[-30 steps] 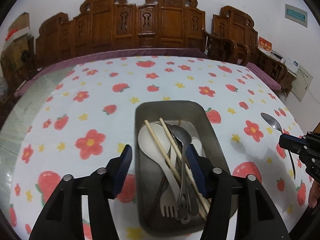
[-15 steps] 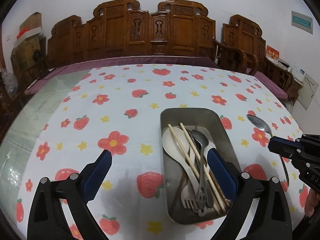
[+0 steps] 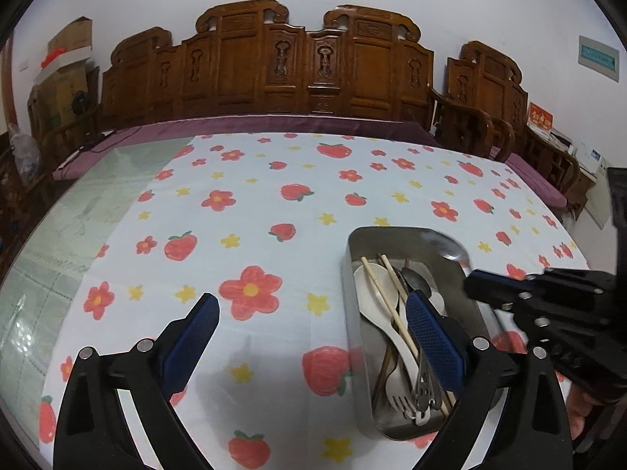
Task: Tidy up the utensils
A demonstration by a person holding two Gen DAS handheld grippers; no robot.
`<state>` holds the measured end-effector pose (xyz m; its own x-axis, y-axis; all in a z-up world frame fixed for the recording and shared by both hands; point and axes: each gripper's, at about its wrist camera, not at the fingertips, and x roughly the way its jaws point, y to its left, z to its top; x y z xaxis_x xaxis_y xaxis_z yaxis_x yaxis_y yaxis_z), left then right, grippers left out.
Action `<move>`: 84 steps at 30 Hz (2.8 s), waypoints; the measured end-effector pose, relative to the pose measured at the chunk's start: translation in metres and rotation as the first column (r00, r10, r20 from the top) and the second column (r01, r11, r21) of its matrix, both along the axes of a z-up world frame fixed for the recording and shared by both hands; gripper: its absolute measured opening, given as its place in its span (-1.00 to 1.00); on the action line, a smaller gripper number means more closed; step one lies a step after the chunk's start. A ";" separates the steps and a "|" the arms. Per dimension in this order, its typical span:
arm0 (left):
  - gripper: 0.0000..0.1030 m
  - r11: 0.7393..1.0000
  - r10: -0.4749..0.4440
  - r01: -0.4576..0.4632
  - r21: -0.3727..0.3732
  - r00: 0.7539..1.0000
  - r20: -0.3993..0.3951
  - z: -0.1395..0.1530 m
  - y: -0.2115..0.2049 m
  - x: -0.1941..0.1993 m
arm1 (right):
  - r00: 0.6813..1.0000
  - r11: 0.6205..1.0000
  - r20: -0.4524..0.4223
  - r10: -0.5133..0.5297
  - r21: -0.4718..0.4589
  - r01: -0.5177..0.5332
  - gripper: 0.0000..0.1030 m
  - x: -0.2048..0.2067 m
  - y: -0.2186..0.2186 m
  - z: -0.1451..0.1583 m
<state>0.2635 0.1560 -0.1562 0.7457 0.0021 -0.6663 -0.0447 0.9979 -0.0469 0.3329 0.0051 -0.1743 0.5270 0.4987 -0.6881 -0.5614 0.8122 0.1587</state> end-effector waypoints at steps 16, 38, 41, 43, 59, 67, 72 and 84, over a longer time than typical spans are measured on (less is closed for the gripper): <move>0.79 0.999 0.025 -0.026 -0.021 0.999 -0.020 -0.006 0.008 0.002 | 0.994 0.999 -0.099 -0.041 -0.002 0.041 -0.92 0.016 0.017 -0.050; 0.84 1.000 -0.017 0.017 0.019 1.000 0.003 0.017 -0.044 -0.034 | 0.985 0.989 0.088 -0.151 0.025 0.149 -0.03 -0.057 -0.072 0.026; 0.85 0.999 -0.031 0.031 0.023 1.000 -0.005 0.021 -0.062 -0.046 | 0.977 0.983 0.113 -0.182 0.028 0.180 0.25 -0.073 -0.090 0.037; 0.85 0.999 -0.034 0.034 0.026 0.999 -0.013 0.024 -0.074 -0.056 | 0.973 0.980 0.117 -0.201 0.035 0.198 0.32 -0.084 -0.102 0.042; 0.85 0.994 -0.097 0.093 0.055 0.992 0.077 0.079 -0.140 -0.139 | 0.905 0.929 0.210 -0.370 0.082 0.361 0.95 -0.188 -0.188 0.089; 0.85 0.997 -0.066 0.057 0.059 0.983 0.174 0.127 -0.144 -0.184 | 0.856 0.913 0.318 -0.407 0.150 0.379 0.95 -0.236 -0.208 0.138; 0.85 0.998 -0.037 0.024 0.061 0.975 0.218 0.143 -0.140 -0.203 | 0.838 0.909 0.352 -0.418 0.175 0.380 0.95 -0.255 -0.214 0.154; 0.85 0.997 -0.034 0.014 0.078 0.965 0.262 0.157 -0.145 -0.217 | 0.828 0.905 0.365 -0.426 0.186 0.383 0.95 -0.269 -0.218 0.159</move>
<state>0.0468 0.0111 0.0010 0.8949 0.0241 -0.4456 -0.0165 0.9996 0.0210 0.0643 -0.2132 -0.0155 0.9090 0.2365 -0.3433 -0.2185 0.9716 0.0908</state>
